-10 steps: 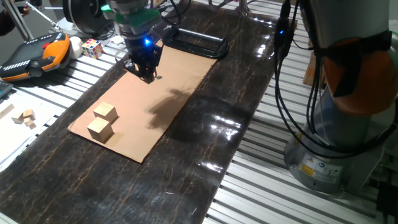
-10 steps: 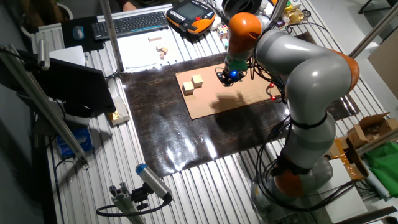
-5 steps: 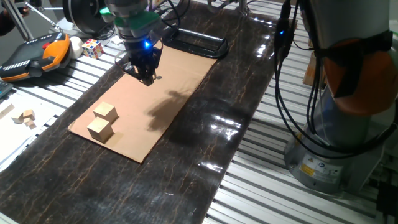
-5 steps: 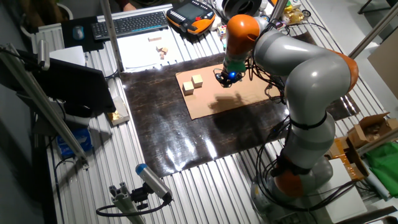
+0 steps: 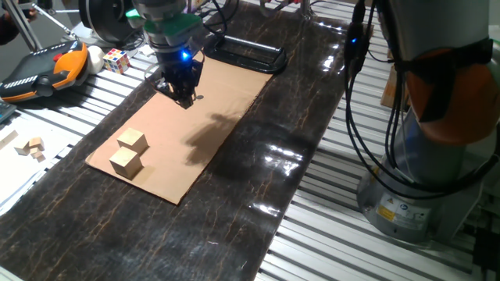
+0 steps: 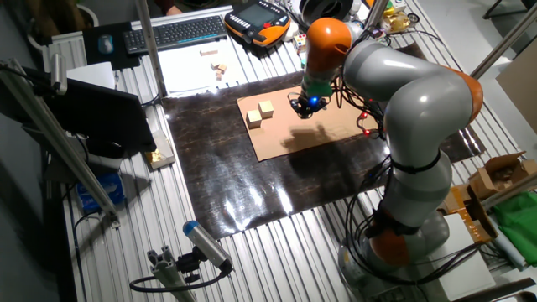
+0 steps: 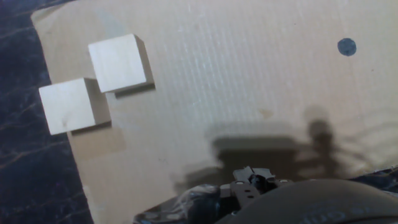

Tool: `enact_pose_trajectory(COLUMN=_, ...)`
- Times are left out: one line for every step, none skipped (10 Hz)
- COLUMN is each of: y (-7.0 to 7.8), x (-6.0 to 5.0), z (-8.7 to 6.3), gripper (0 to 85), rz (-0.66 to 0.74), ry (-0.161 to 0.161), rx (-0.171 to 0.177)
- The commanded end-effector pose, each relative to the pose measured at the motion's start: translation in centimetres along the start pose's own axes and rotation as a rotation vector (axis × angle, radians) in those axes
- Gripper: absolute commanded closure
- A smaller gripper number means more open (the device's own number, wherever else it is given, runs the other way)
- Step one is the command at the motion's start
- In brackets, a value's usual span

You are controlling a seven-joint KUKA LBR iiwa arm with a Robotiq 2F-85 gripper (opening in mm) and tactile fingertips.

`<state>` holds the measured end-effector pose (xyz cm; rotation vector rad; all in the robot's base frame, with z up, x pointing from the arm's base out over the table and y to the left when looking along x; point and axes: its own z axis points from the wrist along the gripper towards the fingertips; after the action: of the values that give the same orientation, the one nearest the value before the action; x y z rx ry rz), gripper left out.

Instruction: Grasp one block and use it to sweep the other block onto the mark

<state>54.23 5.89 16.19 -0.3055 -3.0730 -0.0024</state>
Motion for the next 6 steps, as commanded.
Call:
enact_pose_trajectory(y=-0.07, x=-0.02, z=-0.03, gripper=84.3, rz=-0.014, ry=-0.002, rx=0.01)
enact_pose_trajectory(y=-0.07, x=-0.02, z=-0.03, gripper=84.3, rz=-0.022, ry=-0.008, rx=0.017)
enact_pose_trajectory(y=-0.07, x=-0.02, z=-0.03, gripper=84.3, rz=-0.017, ry=-0.008, rx=0.02)
enact_pose_trajectory(y=-0.07, x=-0.02, z=-0.03, gripper=84.3, rz=-0.009, ry=-0.012, rx=0.022)
enact_pose_trajectory(y=-0.07, x=-0.02, z=-0.03, gripper=84.3, rz=0.003, ry=-0.022, rx=0.015)
enact_pose_trajectory(y=-0.07, x=-0.02, z=-0.03, gripper=84.3, rz=0.021, ry=-0.023, rx=0.012)
